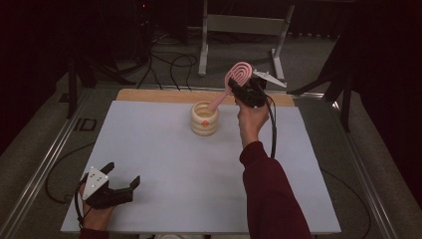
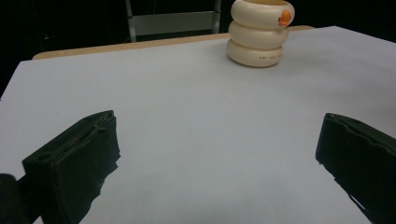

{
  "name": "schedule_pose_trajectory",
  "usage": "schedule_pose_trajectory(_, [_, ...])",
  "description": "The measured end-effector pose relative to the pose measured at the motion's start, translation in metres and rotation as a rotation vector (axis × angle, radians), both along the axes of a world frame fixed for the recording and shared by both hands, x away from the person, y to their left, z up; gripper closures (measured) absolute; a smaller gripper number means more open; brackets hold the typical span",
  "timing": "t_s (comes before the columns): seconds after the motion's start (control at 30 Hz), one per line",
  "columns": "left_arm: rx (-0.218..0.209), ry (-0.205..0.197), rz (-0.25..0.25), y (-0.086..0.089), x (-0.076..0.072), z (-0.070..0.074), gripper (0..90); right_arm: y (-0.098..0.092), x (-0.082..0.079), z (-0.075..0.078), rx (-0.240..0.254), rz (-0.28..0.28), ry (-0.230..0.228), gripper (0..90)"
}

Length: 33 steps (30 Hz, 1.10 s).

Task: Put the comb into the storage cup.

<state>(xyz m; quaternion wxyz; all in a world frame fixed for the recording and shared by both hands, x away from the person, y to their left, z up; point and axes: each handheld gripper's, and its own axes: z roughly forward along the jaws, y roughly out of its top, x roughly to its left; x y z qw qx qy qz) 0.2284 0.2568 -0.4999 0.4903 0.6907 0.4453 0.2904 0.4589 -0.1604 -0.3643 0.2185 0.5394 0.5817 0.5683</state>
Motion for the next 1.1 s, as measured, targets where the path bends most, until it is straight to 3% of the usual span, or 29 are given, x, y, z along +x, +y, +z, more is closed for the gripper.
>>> schedule_pose_trajectory(1.1, [0.001,0.0,0.001,0.0,0.0,0.0,0.1,0.014,0.004,-0.013,-0.02,0.016,0.022,63.6])
